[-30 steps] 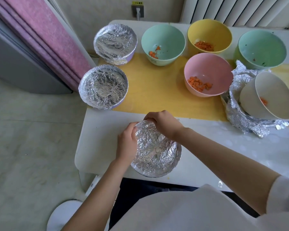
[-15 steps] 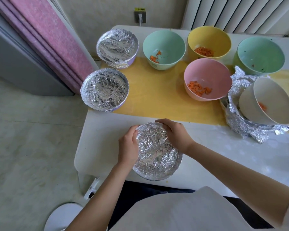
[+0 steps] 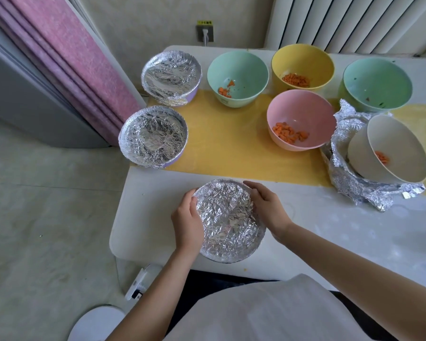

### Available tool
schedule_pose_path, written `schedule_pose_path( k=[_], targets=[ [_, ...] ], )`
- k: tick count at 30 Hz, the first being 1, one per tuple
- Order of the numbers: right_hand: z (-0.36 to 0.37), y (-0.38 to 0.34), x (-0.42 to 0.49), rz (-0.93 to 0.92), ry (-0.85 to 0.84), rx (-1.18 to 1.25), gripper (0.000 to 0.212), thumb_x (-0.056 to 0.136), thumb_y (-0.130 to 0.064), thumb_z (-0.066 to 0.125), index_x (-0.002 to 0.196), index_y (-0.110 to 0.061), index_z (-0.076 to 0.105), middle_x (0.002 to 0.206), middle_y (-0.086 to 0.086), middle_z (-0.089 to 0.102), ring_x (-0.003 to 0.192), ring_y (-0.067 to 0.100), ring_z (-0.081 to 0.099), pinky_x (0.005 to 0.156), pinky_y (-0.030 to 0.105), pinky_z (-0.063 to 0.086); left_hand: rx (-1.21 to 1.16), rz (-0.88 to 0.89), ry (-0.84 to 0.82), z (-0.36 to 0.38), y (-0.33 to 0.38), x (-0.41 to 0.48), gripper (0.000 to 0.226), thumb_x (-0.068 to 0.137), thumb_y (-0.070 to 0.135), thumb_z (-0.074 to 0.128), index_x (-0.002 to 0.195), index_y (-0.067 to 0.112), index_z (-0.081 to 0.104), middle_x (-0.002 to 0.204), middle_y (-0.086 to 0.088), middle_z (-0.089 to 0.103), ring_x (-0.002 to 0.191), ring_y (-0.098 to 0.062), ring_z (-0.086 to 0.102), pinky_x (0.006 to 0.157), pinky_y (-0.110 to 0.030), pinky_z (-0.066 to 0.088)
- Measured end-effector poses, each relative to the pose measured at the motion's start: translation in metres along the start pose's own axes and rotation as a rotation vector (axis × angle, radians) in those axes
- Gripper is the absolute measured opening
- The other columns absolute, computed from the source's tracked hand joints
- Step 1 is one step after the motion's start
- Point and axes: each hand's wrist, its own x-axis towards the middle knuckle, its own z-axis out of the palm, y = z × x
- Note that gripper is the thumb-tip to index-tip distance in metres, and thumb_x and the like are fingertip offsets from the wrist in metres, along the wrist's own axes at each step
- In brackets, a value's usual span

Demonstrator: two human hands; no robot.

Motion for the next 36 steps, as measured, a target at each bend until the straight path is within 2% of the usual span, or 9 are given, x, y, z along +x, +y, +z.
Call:
schedule_pose_path(
  k=[5,10,12,15,22,29,32,34,36],
  targets=[
    [0.002,0.007,-0.005,0.037,0.024,0.042,0.027,0.102,-0.018,0.037,0.114,-0.014,0.061,0.072,0.005,0.056,0.064,0.015,0.047,0.054,0.02,0.039,-0.009,-0.026,0.089,0.003,0.002,-0.006,0.026,0.095,0.0,0.044,0.111,0.003,0.064,0.096,-0.013,0.07,0.081,-0.014,0.056,0.068,-0.013,0.032],
    [-0.001,-0.004,0.003,0.048,0.004,0.036,0.027,0.101,-0.019,0.04,0.115,-0.014,0.062,0.083,0.022,0.057,0.072,0.019,0.048,0.061,0.035,0.046,-0.031,-0.073,0.118,0.004,0.003,-0.004,0.027,0.095,0.001,0.043,0.112,0.002,0.064,0.096,-0.012,0.07,0.081,-0.016,0.056,0.07,-0.015,0.033],
    [-0.003,-0.004,0.004,0.021,0.018,-0.039,0.028,0.101,-0.023,0.037,0.116,-0.017,0.06,0.093,0.021,0.064,0.079,0.02,0.055,0.077,0.043,0.05,-0.048,-0.092,0.142,0.006,0.004,-0.003,0.026,0.095,0.0,0.043,0.11,0.001,0.064,0.094,-0.013,0.07,0.079,-0.016,0.055,0.069,-0.016,0.033],
    [-0.004,-0.001,0.002,-0.007,0.03,-0.13,0.03,0.102,-0.026,0.033,0.118,-0.018,0.057,0.097,0.006,0.065,0.093,0.025,0.058,0.085,0.038,0.047,-0.094,-0.15,0.192,0.01,0.008,-0.001,0.025,0.095,0.0,0.043,0.11,-0.002,0.063,0.094,-0.016,0.068,0.079,-0.022,0.057,0.068,-0.014,0.032],
    [-0.007,-0.004,0.008,-0.048,0.076,-0.166,0.031,0.102,-0.02,0.032,0.12,-0.016,0.057,0.106,0.005,0.065,0.097,0.024,0.058,0.079,0.033,0.046,-0.117,-0.166,0.219,0.016,0.014,0.007,0.026,0.096,0.0,0.042,0.112,-0.006,0.062,0.095,-0.023,0.067,0.085,-0.032,0.059,0.068,-0.015,0.034],
    [-0.019,-0.015,0.018,-0.051,0.1,-0.242,0.039,0.102,-0.02,0.029,0.14,-0.011,0.034,0.111,0.0,0.049,0.105,0.023,0.05,0.075,0.021,0.034,-0.172,-0.174,0.266,0.022,0.036,0.027,0.028,0.097,0.002,0.041,0.118,-0.005,0.059,0.106,-0.018,0.066,0.089,-0.02,0.056,0.072,-0.009,0.032],
    [-0.015,-0.011,0.03,-0.059,0.137,-0.105,0.026,0.1,-0.018,0.03,0.104,-0.013,0.055,0.096,-0.001,0.06,0.094,0.026,0.056,0.074,0.035,0.043,-0.202,-0.166,0.285,0.027,0.046,0.036,0.029,0.097,0.002,0.04,0.121,-0.004,0.057,0.11,-0.019,0.064,0.09,-0.014,0.051,0.074,-0.008,0.031],
    [-0.014,-0.01,0.037,-0.066,0.187,-0.074,0.027,0.1,-0.014,0.028,0.082,-0.017,0.049,0.08,-0.001,0.054,0.077,0.021,0.049,0.066,0.032,0.038,-0.204,-0.156,0.289,0.03,0.052,0.039,0.03,0.098,0.001,0.039,0.122,-0.004,0.056,0.111,-0.019,0.064,0.09,-0.013,0.051,0.074,-0.006,0.031],
    [-0.015,-0.015,0.04,-0.091,0.208,-0.079,0.03,0.1,-0.012,0.027,0.077,-0.018,0.046,0.075,-0.001,0.05,0.071,0.017,0.043,0.06,0.031,0.034,-0.189,-0.14,0.281,0.032,0.055,0.042,0.03,0.098,0.002,0.038,0.123,-0.003,0.055,0.111,-0.019,0.064,0.09,-0.014,0.052,0.073,-0.004,0.031]
  ],
)
